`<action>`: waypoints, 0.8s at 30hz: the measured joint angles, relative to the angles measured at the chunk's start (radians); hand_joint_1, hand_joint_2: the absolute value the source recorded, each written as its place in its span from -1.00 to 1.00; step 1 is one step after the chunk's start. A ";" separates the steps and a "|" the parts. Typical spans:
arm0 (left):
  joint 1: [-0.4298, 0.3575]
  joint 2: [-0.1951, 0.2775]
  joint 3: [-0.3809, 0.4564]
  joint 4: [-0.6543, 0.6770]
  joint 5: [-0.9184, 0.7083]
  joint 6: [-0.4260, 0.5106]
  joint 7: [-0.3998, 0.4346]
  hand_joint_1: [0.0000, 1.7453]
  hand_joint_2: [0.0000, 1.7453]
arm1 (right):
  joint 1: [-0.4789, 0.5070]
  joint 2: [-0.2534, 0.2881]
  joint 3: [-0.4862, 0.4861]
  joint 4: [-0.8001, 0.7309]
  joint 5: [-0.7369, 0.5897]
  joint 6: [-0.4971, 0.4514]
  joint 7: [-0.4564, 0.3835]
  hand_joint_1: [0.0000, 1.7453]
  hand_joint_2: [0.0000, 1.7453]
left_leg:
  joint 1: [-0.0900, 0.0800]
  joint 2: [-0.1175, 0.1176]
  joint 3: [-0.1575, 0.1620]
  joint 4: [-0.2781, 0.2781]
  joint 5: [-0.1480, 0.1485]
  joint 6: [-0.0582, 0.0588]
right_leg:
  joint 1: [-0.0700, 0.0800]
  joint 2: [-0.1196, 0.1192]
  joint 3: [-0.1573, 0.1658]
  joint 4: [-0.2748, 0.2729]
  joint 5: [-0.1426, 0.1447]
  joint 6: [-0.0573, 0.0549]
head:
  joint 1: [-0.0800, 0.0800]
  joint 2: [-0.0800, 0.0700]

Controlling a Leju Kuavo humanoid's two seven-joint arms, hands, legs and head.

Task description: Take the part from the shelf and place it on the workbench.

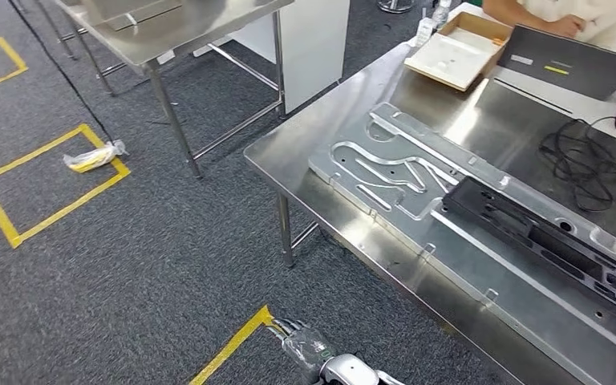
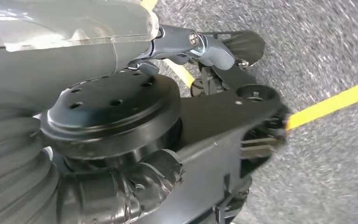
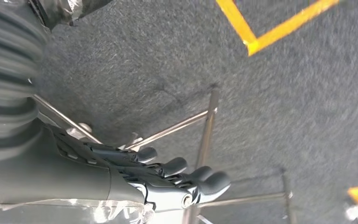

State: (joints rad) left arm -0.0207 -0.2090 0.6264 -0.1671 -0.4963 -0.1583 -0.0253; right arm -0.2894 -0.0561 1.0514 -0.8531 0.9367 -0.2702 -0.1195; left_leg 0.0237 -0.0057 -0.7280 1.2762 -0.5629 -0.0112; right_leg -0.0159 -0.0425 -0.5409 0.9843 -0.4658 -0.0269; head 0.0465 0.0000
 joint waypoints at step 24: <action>-0.002 0.004 0.001 0.005 -0.014 0.065 0.011 -1.00 -1.00 | 0.108 0.079 -0.189 0.535 -0.337 0.183 0.246 -1.00 1.00 | -0.019 -0.140 0.131 -0.263 0.123 0.037 | 0.023 0.098 -0.010 0.024 -0.011 -0.008 | 0.000 0.000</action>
State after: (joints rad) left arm -0.0226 -0.2053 0.6275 -0.1616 -0.5098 -0.0933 -0.0144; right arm -0.1810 0.0234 0.8621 -0.3184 0.5997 -0.0871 0.1262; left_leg 0.0043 -0.1460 -0.5965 1.0129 -0.4398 0.0262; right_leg 0.0075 0.0556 -0.5511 1.0079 -0.4772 -0.0351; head 0.0469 0.0000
